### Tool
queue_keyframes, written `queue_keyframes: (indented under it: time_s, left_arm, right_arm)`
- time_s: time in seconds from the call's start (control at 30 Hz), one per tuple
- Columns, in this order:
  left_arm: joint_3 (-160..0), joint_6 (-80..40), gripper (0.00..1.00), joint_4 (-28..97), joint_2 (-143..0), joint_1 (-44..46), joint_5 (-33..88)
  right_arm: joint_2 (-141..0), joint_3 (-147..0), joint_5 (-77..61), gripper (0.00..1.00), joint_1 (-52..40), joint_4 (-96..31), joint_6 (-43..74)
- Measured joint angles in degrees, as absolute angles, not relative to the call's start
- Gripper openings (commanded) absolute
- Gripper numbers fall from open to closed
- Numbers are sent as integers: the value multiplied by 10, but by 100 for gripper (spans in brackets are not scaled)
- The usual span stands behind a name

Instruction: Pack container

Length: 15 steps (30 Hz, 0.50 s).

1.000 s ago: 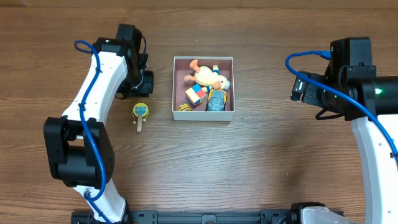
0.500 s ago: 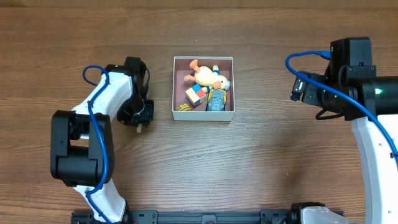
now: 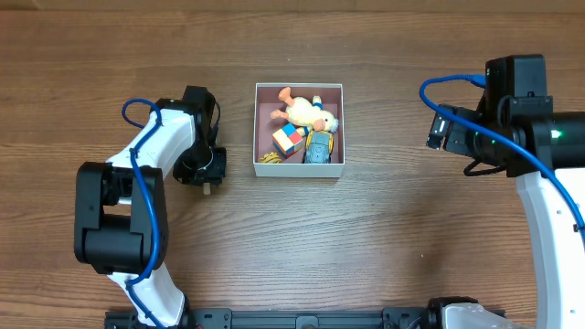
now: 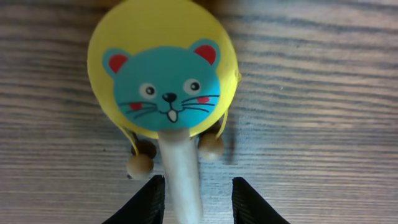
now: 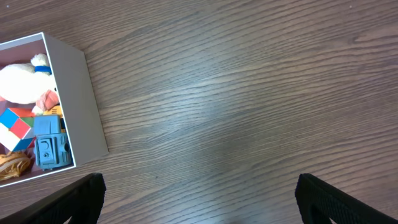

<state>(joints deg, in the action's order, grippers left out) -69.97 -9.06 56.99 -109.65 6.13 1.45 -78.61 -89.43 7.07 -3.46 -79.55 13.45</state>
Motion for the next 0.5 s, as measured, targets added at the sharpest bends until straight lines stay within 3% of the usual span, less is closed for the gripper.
queue_keyframes:
  time_s: [0.5]
  left_arm:
    - [-700,-106,35,565,-1096,61,15]
  right_arm:
    - [-786,-894,71,100,-35,-795,134]
